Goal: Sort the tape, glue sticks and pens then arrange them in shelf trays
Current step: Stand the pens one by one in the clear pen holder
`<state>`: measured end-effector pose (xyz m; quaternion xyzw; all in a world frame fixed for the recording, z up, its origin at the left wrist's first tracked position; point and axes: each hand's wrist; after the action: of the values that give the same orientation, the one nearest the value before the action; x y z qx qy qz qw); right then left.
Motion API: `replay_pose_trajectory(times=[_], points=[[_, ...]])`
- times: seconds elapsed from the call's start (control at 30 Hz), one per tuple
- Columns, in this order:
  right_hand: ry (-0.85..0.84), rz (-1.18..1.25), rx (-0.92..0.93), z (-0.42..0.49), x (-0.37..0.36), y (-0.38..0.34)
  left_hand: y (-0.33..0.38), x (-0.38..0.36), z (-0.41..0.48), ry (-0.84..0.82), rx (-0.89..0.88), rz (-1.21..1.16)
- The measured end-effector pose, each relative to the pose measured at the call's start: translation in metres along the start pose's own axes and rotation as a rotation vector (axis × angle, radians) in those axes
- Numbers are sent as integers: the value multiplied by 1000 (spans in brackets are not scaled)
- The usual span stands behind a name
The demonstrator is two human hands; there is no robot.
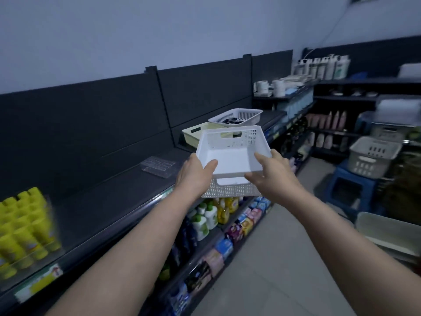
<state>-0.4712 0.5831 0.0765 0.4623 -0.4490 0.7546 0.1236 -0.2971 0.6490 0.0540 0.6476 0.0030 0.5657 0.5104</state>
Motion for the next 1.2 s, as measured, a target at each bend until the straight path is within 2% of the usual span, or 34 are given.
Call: replay_pose_trajectory(times=[0.17,0.33,0.57,0.93,1.2], points=[[14,-23,-56,49,17,56,38,-65,42,-26,-39,8],[6,-43,-2,133,23,94,60,-115,118,23,-38,-23],[-75,-8,92,255,32,113,93,-132,208,129,93,43],[-270,81,429,411,6,111,94,-129,293,384,365,140],[-442,127,562,509,-19,114,97,-144,348,449,557,175]])
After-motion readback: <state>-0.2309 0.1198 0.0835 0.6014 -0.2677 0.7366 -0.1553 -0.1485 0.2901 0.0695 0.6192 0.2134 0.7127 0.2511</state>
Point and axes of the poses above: each hand's wrist, its own z-axis towards the middle knuckle, its own x-axis out of the back of the hand, y = z × x, and after that the axes turned 2 degrees about x, right-handed
